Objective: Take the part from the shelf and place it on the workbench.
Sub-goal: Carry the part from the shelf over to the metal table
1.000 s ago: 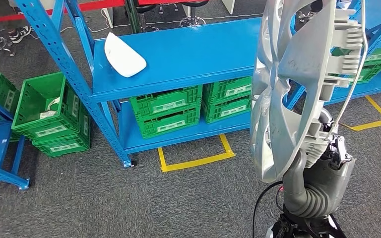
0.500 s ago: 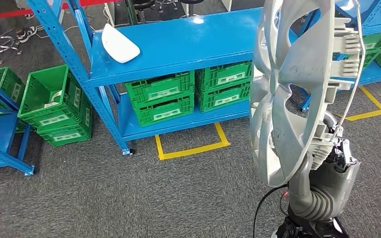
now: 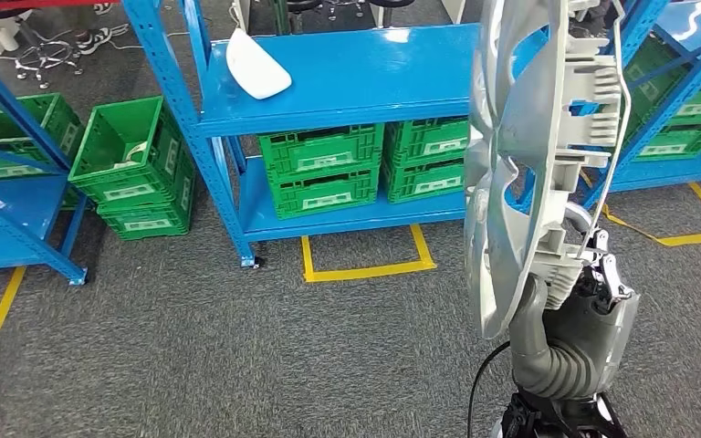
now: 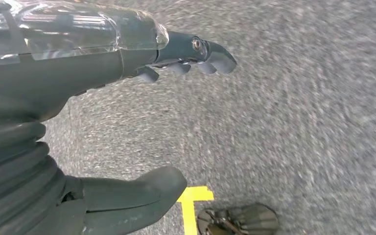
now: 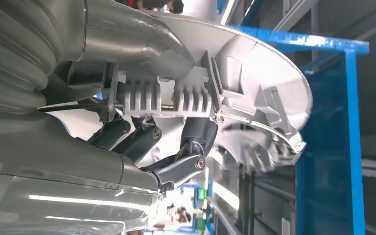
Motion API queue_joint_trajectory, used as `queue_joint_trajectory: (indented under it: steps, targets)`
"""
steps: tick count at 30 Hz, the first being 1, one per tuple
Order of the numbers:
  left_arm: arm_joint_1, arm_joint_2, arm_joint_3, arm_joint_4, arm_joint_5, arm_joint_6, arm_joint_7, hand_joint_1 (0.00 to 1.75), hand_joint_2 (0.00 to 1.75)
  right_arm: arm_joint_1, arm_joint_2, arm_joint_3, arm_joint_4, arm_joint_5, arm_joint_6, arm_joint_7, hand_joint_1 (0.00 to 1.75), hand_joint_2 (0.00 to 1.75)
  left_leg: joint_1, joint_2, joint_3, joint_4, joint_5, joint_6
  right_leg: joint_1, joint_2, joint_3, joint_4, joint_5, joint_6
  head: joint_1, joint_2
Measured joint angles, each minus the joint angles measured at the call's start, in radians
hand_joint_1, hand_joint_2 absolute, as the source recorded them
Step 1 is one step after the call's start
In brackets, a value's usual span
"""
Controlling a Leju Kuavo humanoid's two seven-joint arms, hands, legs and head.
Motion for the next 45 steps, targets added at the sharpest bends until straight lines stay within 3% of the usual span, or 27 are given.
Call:
queue_joint_trajectory:
  steps: [2,4,5,6,8,10,12,14,16,18,20,21,22,24,26,27,29,31,33,35,36,38,40,41,43,44,45]
  targets:
    - [-0.002,-0.001,0.000,0.000,0.000,0.000,0.000,0.00,1.75,0.001,0.000,-0.001,0.003,-0.002,0.000,-0.001,1.75,1.75,0.008,-0.022,-0.007,-0.010,0.017,0.004,-0.007,0.046,-0.034,0.083,-0.060,0.012,0.004,0.000]
    - [-0.003,-0.002,0.000,0.000,0.000,0.000,0.000,0.00,1.75,0.002,0.000,-0.001,0.007,-0.004,0.001,-0.002,1.75,1.75,0.010,-0.046,-0.020,-0.009,0.027,0.007,-0.016,0.078,-0.085,0.216,-0.129,0.024,0.009,0.000]
    - [-0.001,-0.002,0.000,0.000,0.000,0.000,0.000,0.00,1.75,0.003,0.000,-0.001,0.011,-0.005,0.001,-0.002,1.75,1.75,0.010,-0.058,-0.025,-0.007,0.031,0.005,-0.019,0.082,-0.101,0.261,-0.143,0.029,0.011,0.000]
    - [0.001,-0.003,0.000,0.000,0.000,0.000,0.000,0.00,1.75,0.004,0.000,-0.001,0.014,-0.006,0.001,-0.002,1.75,1.75,0.011,-0.071,-0.030,-0.004,0.034,0.003,-0.022,0.084,-0.101,0.270,-0.136,0.032,0.011,0.000]
    - [0.003,-0.003,0.000,0.000,0.000,0.001,0.000,0.00,1.75,0.005,0.000,-0.001,0.018,-0.005,0.001,-0.002,1.75,1.75,0.013,-0.095,-0.038,0.006,0.037,-0.002,-0.028,0.093,-0.050,0.178,-0.072,0.036,0.013,0.000]
    - [0.003,-0.003,0.000,0.000,0.000,0.002,-0.003,0.00,1.75,0.005,0.001,-0.001,0.020,0.000,0.001,-0.003,1.75,1.75,0.013,-0.117,-0.050,0.021,0.036,-0.010,-0.034,0.128,0.013,0.048,-0.022,0.035,0.015,0.000]
    - [0.002,-0.002,0.000,0.000,0.000,0.004,-0.007,0.00,1.75,0.005,0.001,0.000,0.021,0.007,0.001,-0.003,1.75,1.75,0.013,-0.133,-0.068,0.033,0.040,-0.023,-0.035,0.149,0.032,0.000,-0.020,0.024,0.017,0.000]
    - [0.004,0.000,0.000,0.000,0.000,0.005,-0.009,0.00,1.75,0.006,0.002,0.000,0.023,0.008,0.001,-0.003,1.75,1.75,0.015,-0.144,-0.083,0.038,0.046,-0.037,-0.035,0.133,0.028,-0.005,-0.016,0.008,0.017,0.000]
    - [0.007,0.003,0.000,0.000,0.000,0.006,-0.006,0.00,1.75,0.005,0.004,0.001,0.024,0.006,0.001,-0.006,1.75,1.75,0.013,-0.103,-0.104,0.072,0.020,-0.048,-0.037,0.111,0.025,-0.011,-0.007,-0.008,0.012,0.000]
    - [0.006,0.003,0.000,0.001,0.000,0.006,-0.003,0.00,1.75,0.006,0.007,0.001,0.025,0.005,0.001,-0.010,1.75,1.75,0.017,-0.048,-0.154,0.182,-0.047,-0.059,-0.036,0.087,0.021,-0.013,-0.003,-0.015,0.003,0.000]
    - [0.006,0.004,0.000,0.001,0.000,0.005,0.002,0.00,1.75,0.007,0.009,0.001,0.028,0.003,0.001,-0.014,1.75,1.75,0.027,-0.040,-0.204,0.304,-0.100,-0.070,-0.034,0.061,0.017,-0.011,-0.003,-0.016,0.001,0.000]
    - [0.007,0.004,0.000,0.001,0.000,0.005,0.007,0.00,1.75,0.007,0.011,0.001,0.030,0.003,0.001,-0.016,1.75,1.75,0.030,-0.040,-0.208,0.325,-0.101,-0.074,-0.035,0.048,0.016,-0.010,-0.003,-0.015,0.001,0.000]
    - [0.008,0.005,0.000,0.001,0.000,0.005,0.013,0.00,1.75,0.007,0.012,0.001,0.031,0.002,0.001,-0.017,1.75,1.75,0.034,-0.037,-0.192,0.304,-0.083,-0.077,-0.035,0.037,0.015,-0.008,-0.003,-0.014,0.001,0.000]
    - [0.007,0.008,0.000,0.001,0.001,0.002,0.027,0.00,1.75,0.007,0.016,0.002,0.033,0.004,0.001,-0.020,1.75,1.75,0.036,-0.002,-0.115,0.173,-0.025,-0.078,-0.036,0.016,0.015,-0.002,-0.007,-0.008,0.000,0.000]
    - [0.004,0.012,0.000,0.001,0.004,-0.001,0.042,0.00,1.75,0.009,0.022,0.004,0.033,0.012,0.001,-0.023,1.75,1.75,0.030,0.040,-0.059,0.068,0.004,-0.068,-0.033,0.000,0.015,0.004,-0.011,0.004,0.001,0.000]
    - [0.003,0.014,0.000,0.001,0.006,-0.002,0.049,0.00,1.75,0.010,0.026,0.006,0.034,0.017,0.001,-0.024,1.75,1.75,0.026,0.048,-0.054,0.051,0.003,-0.061,-0.031,-0.008,0.015,0.005,-0.011,0.011,0.003,0.000]
    - [0.004,0.020,0.000,0.001,0.010,-0.003,0.059,0.00,1.75,0.012,0.033,0.010,0.038,0.025,0.003,-0.028,1.75,1.75,0.022,0.029,-0.062,0.051,0.008,-0.045,-0.030,-0.022,0.017,0.002,-0.011,0.023,0.006,0.000]
    - [0.003,0.025,0.000,0.001,0.011,-0.003,0.063,0.00,1.75,0.013,0.038,0.014,0.041,0.027,0.004,-0.031,1.75,1.75,0.025,0.005,-0.067,0.048,0.015,-0.030,-0.034,0.006,0.008,0.024,-0.036,0.033,0.012,0.000]
    - [-0.001,0.029,0.000,0.001,0.011,-0.004,0.072,0.00,1.75,0.015,0.039,0.018,0.045,0.027,0.004,-0.033,1.75,1.75,0.025,-0.019,-0.071,0.046,0.022,-0.019,-0.035,0.059,-0.034,0.125,-0.102,0.036,0.023,0.000]
    - [-0.003,0.031,0.000,0.001,0.011,-0.003,0.088,0.00,1.75,0.015,0.040,0.022,0.052,0.025,0.004,-0.034,1.75,1.75,0.019,-0.045,-0.075,0.046,0.026,-0.011,-0.032,0.081,-0.093,0.259,-0.159,0.031,0.033,0.000]
    - [-0.003,0.032,0.001,0.001,0.011,-0.003,0.094,0.00,1.75,0.014,0.040,0.025,0.056,0.024,0.004,-0.034,1.75,1.75,0.015,-0.059,-0.076,0.046,0.027,-0.009,-0.030,0.083,-0.108,0.292,-0.162,0.027,0.036,0.000]
    - [-0.001,0.034,0.001,0.001,0.011,-0.004,0.099,0.00,1.75,0.011,0.040,0.028,0.064,0.023,0.004,-0.034,1.75,1.75,0.007,-0.088,-0.076,0.047,0.030,-0.006,-0.025,0.091,-0.090,0.246,-0.108,0.014,0.041,0.000]
    - [-0.001,0.032,0.003,0.001,0.011,-0.004,0.088,0.00,1.75,0.003,0.041,0.031,0.070,0.019,0.004,-0.034,1.75,1.75,0.003,-0.114,-0.078,0.049,0.031,-0.006,-0.019,0.133,-0.038,0.120,-0.035,-0.007,0.045,0.000]
    - [-0.002,0.030,0.006,0.001,0.011,-0.003,0.076,0.00,1.75,-0.002,0.041,0.032,0.072,0.013,0.004,-0.034,1.75,1.75,0.003,-0.125,-0.082,0.051,0.033,-0.009,-0.018,0.154,-0.018,0.070,-0.015,-0.015,0.044,0.000]
    - [-0.004,0.024,0.014,0.001,0.011,-0.002,0.048,0.00,1.75,-0.012,0.042,0.034,0.074,-0.002,0.004,-0.034,1.75,1.75,0.007,-0.146,-0.096,0.054,0.041,-0.019,-0.015,0.170,-0.003,0.026,-0.011,-0.023,0.047,0.000]
    - [-0.003,0.023,0.017,0.001,0.010,-0.001,0.038,0.00,1.75,-0.016,0.042,0.035,0.074,-0.008,0.003,-0.034,1.75,1.75,0.008,-0.156,-0.103,0.055,0.045,-0.025,-0.015,0.158,-0.001,0.015,-0.010,-0.023,0.049,0.000]
    - [-0.002,0.022,0.019,0.002,0.008,-0.001,0.034,0.00,1.75,-0.021,0.042,0.037,0.075,-0.010,0.004,-0.033,1.75,1.75,0.006,-0.144,-0.107,0.057,0.044,-0.031,-0.017,0.145,0.002,0.007,-0.008,-0.025,0.053,0.000]
